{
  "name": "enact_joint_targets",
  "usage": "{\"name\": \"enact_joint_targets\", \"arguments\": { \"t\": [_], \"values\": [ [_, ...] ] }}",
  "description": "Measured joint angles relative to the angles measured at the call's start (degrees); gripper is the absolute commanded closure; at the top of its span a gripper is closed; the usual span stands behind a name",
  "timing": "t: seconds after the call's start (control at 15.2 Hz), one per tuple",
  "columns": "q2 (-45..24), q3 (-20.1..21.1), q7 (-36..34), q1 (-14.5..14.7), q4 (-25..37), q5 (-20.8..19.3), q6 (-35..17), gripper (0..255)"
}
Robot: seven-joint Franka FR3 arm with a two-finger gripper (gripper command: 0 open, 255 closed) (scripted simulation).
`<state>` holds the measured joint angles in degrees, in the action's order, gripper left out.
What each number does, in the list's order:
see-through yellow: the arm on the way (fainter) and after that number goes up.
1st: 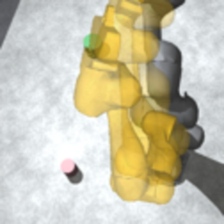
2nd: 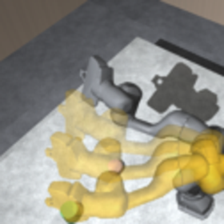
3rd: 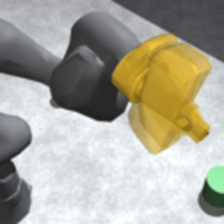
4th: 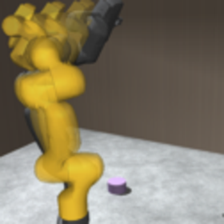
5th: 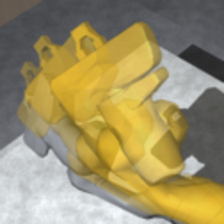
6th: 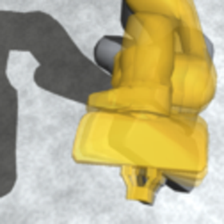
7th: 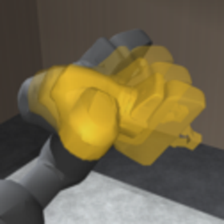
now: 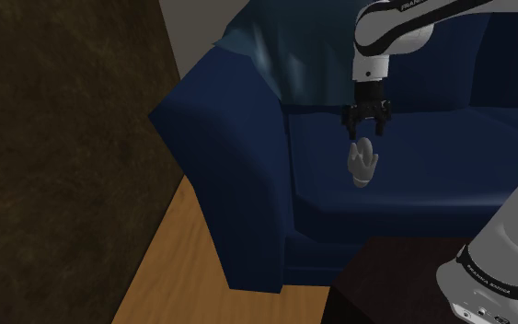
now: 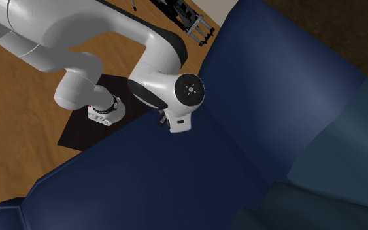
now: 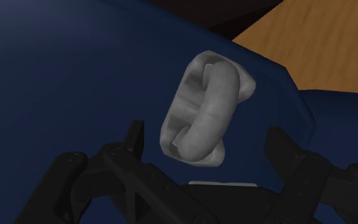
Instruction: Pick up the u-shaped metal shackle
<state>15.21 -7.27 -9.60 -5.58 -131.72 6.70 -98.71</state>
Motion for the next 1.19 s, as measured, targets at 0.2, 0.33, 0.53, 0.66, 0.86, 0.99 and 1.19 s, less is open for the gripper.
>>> {"name": "enact_joint_targets", "arguments": {
  "t": [0.2,0.33,0.53,0.66,0.86,0.99,1.19],
  "values": [
    [-2.51,-0.32,-0.97,-0.32,-0.12,0.71,-1.96,0],
    [-3.24,-0.30,-0.97,-0.28,-1.01,0.94,-3.50,0],
    [-4.57,-0.47,-0.38,-0.36,-2.11,1.07,-5.83,0],
    [-4.75,-0.46,-0.29,-0.34,-2.77,1.15,-6.67,255],
    [-4.84,-0.46,-0.24,-0.33,-2.84,1.20,-7.00,255],
    [-4.88,-0.46,-0.23,-0.33,-2.81,1.20,-7.06,255],
    [-4.92,-0.46,-0.22,-0.33,-2.79,1.21,-7.11,255]
  ]
}}
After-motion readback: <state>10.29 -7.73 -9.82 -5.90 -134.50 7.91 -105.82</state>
